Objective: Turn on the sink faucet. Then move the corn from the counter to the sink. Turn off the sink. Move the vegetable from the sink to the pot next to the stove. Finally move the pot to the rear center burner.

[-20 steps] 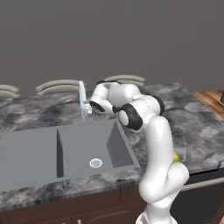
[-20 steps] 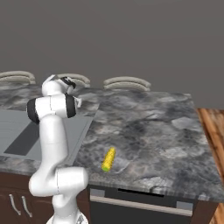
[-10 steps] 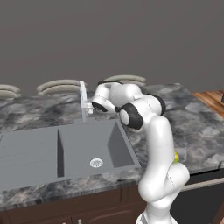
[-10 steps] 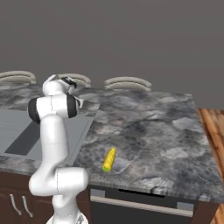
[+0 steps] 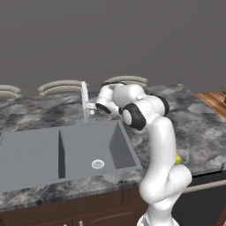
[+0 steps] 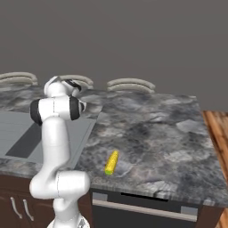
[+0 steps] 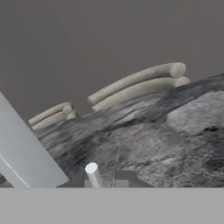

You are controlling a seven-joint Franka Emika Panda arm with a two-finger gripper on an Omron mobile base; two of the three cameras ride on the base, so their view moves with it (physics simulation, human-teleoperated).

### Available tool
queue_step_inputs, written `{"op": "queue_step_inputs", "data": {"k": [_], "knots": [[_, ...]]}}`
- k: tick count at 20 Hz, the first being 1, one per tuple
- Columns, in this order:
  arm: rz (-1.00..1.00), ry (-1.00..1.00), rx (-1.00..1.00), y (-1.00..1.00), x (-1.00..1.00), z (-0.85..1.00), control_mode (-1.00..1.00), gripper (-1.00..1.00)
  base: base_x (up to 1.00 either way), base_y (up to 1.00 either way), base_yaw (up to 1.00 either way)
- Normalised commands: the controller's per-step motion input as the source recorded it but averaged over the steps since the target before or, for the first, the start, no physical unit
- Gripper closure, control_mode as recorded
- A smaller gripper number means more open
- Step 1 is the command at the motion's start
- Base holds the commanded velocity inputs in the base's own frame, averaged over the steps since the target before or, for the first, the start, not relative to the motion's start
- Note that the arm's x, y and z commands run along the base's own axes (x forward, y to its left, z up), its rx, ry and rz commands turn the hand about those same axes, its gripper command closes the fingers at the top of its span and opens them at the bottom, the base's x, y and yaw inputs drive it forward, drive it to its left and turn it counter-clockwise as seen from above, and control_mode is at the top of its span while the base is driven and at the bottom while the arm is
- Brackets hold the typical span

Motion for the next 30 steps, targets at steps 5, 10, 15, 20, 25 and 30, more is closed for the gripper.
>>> {"op": "queue_step_inputs", "data": {"k": [5,10,15,20,25,30], "knots": [[0.00,0.03,0.05,-0.64,0.00,-0.32,-1.00,1.00,0.00,0.00,0.00],[0.00,0.05,0.02,-0.58,0.00,-0.27,-1.00,1.00,0.00,0.00,0.00],[0.00,0.05,0.03,-0.55,0.00,-0.21,-1.00,1.00,0.00,0.00,0.00],[0.00,0.04,0.02,-0.41,0.00,-0.14,-1.00,-1.00,0.00,0.00,0.00],[0.00,0.01,0.00,-0.19,0.00,0.03,-1.00,-1.00,0.00,0.00,0.00],[0.00,0.00,0.00,-0.33,-0.01,0.22,-1.00,-1.00,0.00,0.00,0.00]]}}
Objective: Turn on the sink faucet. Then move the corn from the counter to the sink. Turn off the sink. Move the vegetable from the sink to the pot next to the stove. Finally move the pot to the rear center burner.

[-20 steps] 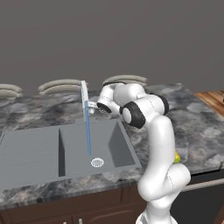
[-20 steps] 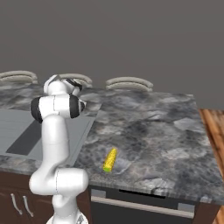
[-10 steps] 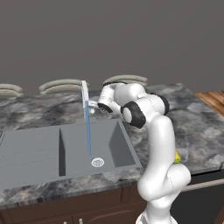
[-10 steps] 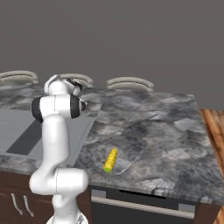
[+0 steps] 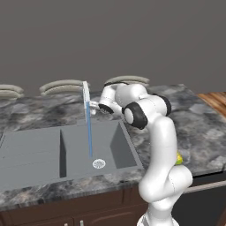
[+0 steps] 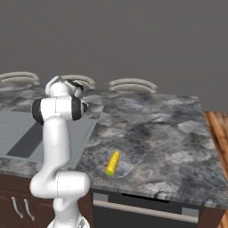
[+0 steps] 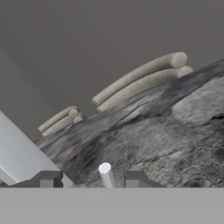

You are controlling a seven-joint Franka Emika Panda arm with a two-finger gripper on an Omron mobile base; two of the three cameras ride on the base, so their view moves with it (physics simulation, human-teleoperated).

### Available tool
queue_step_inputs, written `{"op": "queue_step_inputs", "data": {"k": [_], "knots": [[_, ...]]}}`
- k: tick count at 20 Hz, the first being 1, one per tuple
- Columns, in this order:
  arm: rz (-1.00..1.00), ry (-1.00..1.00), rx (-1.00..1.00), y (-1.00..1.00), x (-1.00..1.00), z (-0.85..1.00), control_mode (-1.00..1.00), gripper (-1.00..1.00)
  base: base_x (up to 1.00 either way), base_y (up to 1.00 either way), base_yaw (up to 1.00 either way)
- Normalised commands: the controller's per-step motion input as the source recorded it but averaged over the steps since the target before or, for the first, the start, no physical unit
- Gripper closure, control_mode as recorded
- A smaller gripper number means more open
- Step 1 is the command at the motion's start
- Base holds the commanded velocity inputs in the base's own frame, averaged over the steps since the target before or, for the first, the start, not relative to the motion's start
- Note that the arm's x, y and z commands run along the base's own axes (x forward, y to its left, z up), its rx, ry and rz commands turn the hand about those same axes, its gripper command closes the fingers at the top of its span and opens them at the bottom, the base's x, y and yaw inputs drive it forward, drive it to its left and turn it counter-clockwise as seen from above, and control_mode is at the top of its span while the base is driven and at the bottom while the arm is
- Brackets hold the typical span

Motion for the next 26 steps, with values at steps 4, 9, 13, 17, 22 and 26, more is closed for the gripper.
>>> {"op": "queue_step_inputs", "data": {"k": [4,9,13,17,22,26], "knots": [[0.00,0.00,0.00,-0.35,0.00,0.39,-1.00,-1.00,0.00,0.00,0.00],[0.00,0.00,0.00,-0.37,0.00,0.45,-1.00,-1.00,0.00,0.00,0.00],[0.00,0.00,0.00,-0.46,0.00,0.41,-1.00,-1.00,0.00,0.00,0.00],[0.00,0.00,0.00,-0.47,0.00,0.20,-1.00,-1.00,0.00,0.00,0.00],[0.00,0.00,0.00,-0.24,0.01,0.00,-1.00,-1.00,0.00,0.00,0.00],[0.01,0.00,0.00,-0.32,0.07,0.00,-1.00,-1.00,0.00,0.00,0.00]]}}
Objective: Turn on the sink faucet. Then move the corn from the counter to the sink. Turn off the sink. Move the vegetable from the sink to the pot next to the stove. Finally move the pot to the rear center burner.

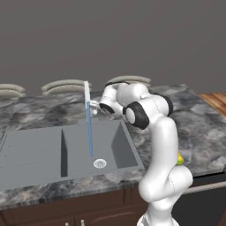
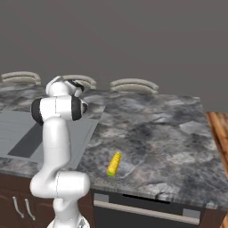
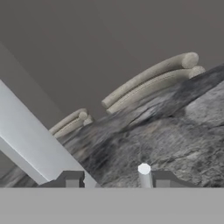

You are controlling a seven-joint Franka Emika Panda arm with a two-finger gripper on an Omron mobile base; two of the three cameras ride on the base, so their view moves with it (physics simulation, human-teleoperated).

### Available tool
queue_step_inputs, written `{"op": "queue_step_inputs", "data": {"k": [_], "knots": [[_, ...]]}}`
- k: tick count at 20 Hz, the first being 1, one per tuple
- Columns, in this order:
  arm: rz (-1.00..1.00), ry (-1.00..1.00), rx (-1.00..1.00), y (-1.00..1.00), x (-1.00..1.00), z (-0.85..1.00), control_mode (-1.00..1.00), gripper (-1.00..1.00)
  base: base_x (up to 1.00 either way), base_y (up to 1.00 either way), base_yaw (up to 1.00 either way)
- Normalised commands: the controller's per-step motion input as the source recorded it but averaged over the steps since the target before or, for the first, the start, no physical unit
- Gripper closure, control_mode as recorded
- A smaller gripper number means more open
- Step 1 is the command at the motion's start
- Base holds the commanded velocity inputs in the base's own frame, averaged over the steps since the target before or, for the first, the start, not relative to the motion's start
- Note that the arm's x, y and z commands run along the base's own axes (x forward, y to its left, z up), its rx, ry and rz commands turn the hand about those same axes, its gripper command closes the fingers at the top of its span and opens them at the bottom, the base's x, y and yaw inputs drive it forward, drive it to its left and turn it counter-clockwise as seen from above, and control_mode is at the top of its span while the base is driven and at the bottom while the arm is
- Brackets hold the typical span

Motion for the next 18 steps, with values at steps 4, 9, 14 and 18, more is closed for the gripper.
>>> {"op": "queue_step_inputs", "data": {"k": [4,9,14,18], "knots": [[0.00,0.00,0.00,-0.50,0.00,0.00,-1.00,-1.00,0.00,0.00,0.00],[0.00,0.00,0.00,-0.53,0.02,0.00,-1.00,-1.00,0.00,0.00,0.00],[0.00,0.00,0.03,-0.71,0.13,0.00,-1.00,-1.00,0.00,0.00,0.00],[0.01,0.00,0.02,-0.66,0.07,0.00,-1.00,-1.00,0.00,0.00,0.00]]}}
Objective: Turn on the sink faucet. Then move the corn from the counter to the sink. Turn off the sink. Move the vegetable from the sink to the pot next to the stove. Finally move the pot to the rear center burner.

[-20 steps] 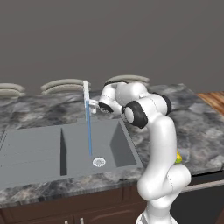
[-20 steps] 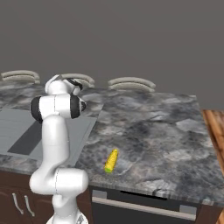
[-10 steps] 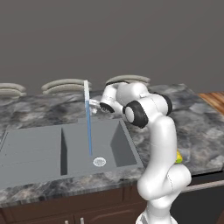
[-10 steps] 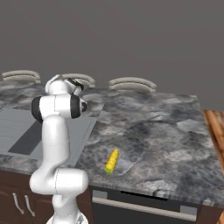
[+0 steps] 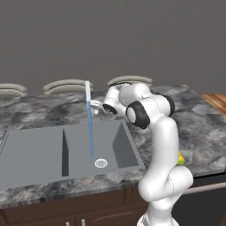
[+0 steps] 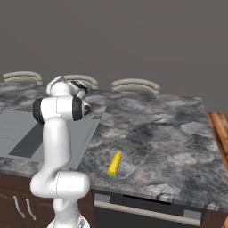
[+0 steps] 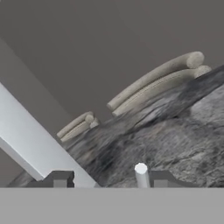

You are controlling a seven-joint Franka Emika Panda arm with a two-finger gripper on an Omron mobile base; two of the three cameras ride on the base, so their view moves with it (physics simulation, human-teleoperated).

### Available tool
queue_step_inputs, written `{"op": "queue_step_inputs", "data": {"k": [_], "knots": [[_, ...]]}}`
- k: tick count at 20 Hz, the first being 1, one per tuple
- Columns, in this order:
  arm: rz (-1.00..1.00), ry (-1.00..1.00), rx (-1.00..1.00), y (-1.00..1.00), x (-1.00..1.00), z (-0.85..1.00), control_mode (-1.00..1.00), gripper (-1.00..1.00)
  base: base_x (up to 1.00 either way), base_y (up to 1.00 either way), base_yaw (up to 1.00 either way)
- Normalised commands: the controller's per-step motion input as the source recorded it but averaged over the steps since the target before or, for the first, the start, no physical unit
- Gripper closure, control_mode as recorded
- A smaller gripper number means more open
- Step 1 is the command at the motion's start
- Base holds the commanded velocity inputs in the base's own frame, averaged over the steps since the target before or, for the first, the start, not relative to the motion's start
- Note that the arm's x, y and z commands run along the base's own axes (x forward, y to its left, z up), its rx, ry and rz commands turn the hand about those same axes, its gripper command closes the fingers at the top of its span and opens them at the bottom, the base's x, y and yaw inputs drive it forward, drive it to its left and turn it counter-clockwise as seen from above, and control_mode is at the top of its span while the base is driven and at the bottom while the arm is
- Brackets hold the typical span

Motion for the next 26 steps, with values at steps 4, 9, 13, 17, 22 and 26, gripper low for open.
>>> {"op": "queue_step_inputs", "data": {"k": [4,9,13,17,22,26], "knots": [[0.00,0.01,0.00,-0.19,0.01,0.00,-1.00,-1.00,0.00,0.00,0.00],[0.00,0.00,0.00,-0.38,0.00,0.18,-1.00,-1.00,0.00,0.00,0.00],[0.00,0.00,0.00,-0.38,0.00,0.31,-1.00,-1.00,0.00,0.00,0.00],[0.00,0.00,0.00,-0.40,0.00,0.31,-1.00,-1.00,0.00,0.00,0.00],[0.00,0.00,-0.02,-0.37,-0.13,0.54,-1.00,-1.00,0.00,0.00,0.00],[0.00,0.00,-0.07,-0.26,-0.36,0.82,-1.00,-1.00,0.00,0.00,0.00]]}}
